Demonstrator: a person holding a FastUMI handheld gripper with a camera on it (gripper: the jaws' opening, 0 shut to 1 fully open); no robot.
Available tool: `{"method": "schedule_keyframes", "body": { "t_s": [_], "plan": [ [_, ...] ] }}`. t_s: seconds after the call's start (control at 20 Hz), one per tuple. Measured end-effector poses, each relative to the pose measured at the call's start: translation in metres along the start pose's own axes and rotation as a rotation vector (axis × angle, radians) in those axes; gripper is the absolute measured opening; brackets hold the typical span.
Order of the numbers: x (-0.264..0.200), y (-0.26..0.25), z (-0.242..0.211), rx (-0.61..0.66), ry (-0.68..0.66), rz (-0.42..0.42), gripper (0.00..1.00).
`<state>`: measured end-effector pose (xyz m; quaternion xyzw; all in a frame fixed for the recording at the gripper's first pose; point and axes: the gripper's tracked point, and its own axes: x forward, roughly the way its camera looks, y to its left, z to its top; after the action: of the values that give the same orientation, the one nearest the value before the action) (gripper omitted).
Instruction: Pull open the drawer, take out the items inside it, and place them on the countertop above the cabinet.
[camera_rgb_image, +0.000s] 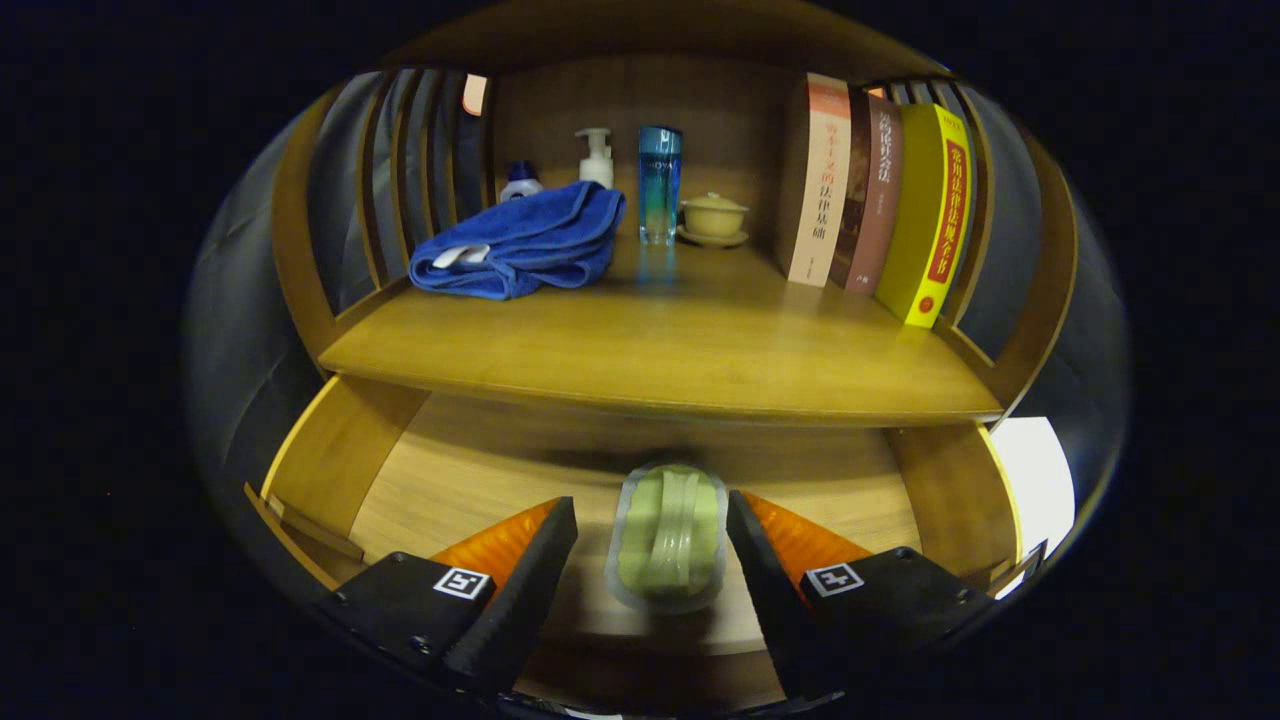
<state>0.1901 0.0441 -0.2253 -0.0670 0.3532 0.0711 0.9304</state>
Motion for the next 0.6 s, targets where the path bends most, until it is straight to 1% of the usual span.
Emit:
{"method": "schedule_keyframes", "body": {
  "t_s": [0.15,0.4,0.6],
  "plan": [
    [0.011,-0.009,-0.006,-0.006,0.04,-0.035,0.99],
    [0.024,-0.013,-0.016,-0.012,0.115,-0.047,0.89],
    [0.029,-0.012,-0.031,-0.021,0.188,-0.033,0.74]
  ]
}}
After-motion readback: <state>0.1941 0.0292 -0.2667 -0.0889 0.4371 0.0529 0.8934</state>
